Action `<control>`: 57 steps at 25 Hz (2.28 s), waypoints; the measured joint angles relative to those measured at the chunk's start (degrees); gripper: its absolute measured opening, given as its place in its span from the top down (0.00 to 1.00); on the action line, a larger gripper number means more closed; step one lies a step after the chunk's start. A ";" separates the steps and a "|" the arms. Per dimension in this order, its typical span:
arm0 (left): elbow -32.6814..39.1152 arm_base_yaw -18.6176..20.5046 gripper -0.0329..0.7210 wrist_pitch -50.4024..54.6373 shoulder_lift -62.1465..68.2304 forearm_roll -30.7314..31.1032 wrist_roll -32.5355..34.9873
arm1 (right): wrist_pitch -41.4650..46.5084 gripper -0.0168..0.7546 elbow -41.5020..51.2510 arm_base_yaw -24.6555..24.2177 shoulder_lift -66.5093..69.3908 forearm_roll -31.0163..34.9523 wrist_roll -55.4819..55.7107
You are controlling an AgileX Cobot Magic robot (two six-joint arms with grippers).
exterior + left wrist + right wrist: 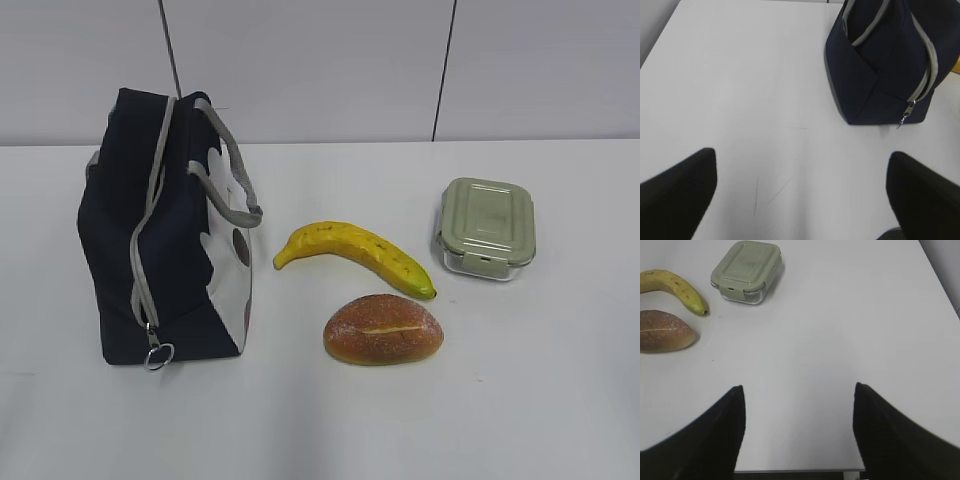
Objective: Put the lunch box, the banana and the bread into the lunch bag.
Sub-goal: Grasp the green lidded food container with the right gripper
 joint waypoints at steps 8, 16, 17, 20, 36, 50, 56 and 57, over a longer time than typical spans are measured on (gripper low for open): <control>0.00 0.00 0.07 0.00 0.00 0.00 0.00 | 0.00 0.33 0.00 0.00 0.00 0.00 0.00; 0.00 0.00 0.09 0.00 0.00 -0.01 0.00 | 0.00 0.33 0.00 0.00 0.00 0.00 0.00; 0.00 0.00 0.09 -0.06 0.00 -0.01 0.00 | 0.00 0.33 0.00 0.00 0.00 0.00 0.00; -0.91 0.00 0.11 -0.64 0.80 -1.13 0.00 | 0.00 0.33 0.00 0.00 0.00 0.00 0.00; -21.95 0.00 0.17 -10.90 44.51 -15.98 1.58 | 0.00 0.33 0.00 0.00 0.00 0.00 0.00; -52.43 -4.18 0.18 -1.27 85.95 -21.49 3.77 | 0.00 0.33 0.00 0.00 0.00 0.00 0.00; -61.86 -6.08 0.25 1.81 97.79 -21.52 3.77 | 0.00 0.33 0.00 0.00 0.00 0.00 0.00; -63.07 -6.24 0.28 2.69 99.35 -21.57 3.77 | 0.00 0.33 0.00 0.00 0.00 0.00 0.00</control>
